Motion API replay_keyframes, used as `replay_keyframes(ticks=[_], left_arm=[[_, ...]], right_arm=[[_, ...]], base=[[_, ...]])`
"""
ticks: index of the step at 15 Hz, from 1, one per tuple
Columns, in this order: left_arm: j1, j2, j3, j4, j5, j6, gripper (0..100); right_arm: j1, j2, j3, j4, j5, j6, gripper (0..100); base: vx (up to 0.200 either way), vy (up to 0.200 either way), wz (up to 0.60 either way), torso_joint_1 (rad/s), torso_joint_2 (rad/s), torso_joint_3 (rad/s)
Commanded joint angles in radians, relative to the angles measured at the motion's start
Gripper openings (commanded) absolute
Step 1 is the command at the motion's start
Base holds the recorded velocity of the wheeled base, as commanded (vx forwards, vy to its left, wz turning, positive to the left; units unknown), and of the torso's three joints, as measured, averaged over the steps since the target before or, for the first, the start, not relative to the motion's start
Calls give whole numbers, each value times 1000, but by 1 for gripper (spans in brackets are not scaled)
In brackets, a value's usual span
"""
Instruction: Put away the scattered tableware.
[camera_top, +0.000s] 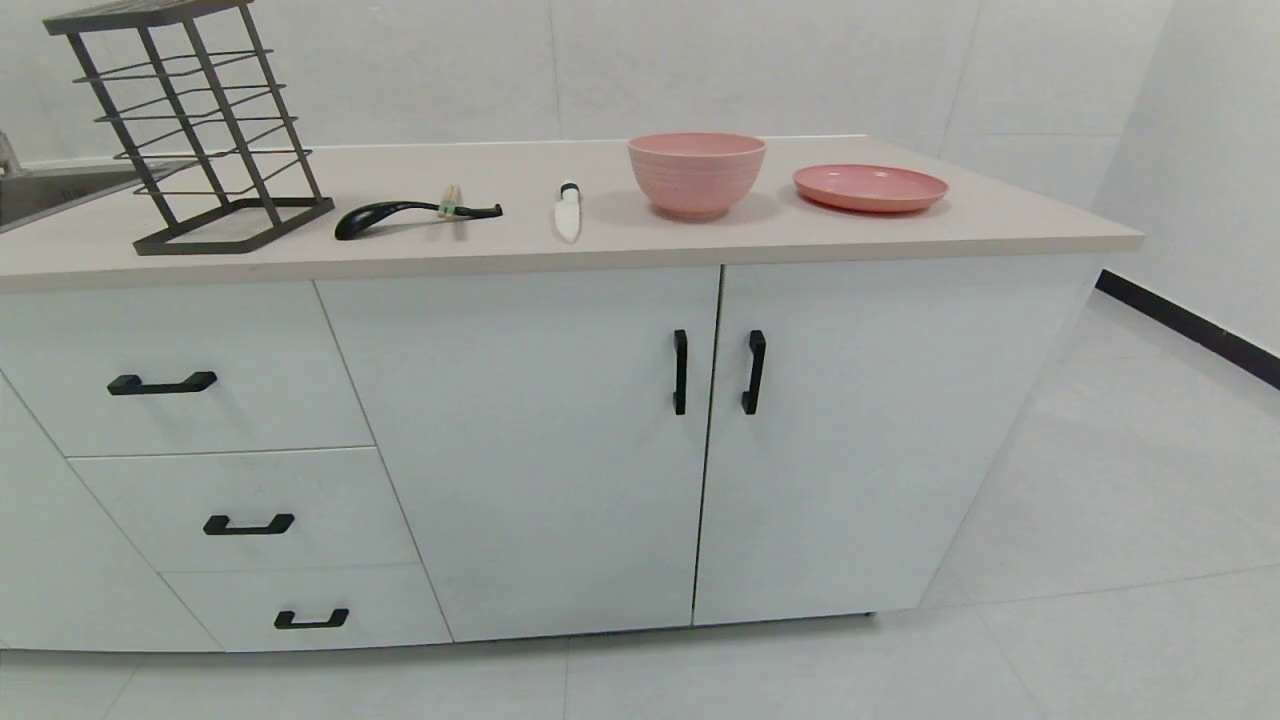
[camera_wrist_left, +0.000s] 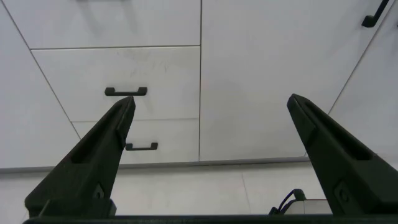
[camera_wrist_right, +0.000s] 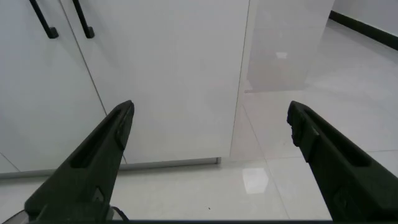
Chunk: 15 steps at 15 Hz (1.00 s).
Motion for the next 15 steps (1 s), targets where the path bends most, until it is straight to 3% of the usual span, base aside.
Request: replay_keyframes(ticks=[1,2,4,5,7,8,10,15], left_arm=[[0,1,0,0,2,-2,100],[0,1,0,0,2,-4,100],[0,1,0,0,2,-5,100],[-1,1,0,0,2,-5,100],[0,1,0,0,2,-7,100],[0,1,0,-1,8,-25,100],[0,1,0,-3,11,-39,100],[0,1,0,-3,9,-36,100]], right_arm=[[0,0,0,1,3,3,100],[0,0,-5,-17,3,7,100],[-34,71,-206,-100,18,0,100],[-40,126,-264,-99,79,-34,100],[-37,213,-279,-97,220,-63,100],[-37,281,-281,-99,292,-63,100],[-28,391,-290,-106,343,-62,100],[170,693,-368,-111,366,-66,100]], base=[[0,0,0,0,0,0],[0,0,0,0,0,0],[0,0,0,0,0,0],[0,0,0,0,0,0],[0,0,0,0,0,0],[0,0,0,0,0,0],[0,0,0,0,0,0],[0,0,0,0,0,0]])
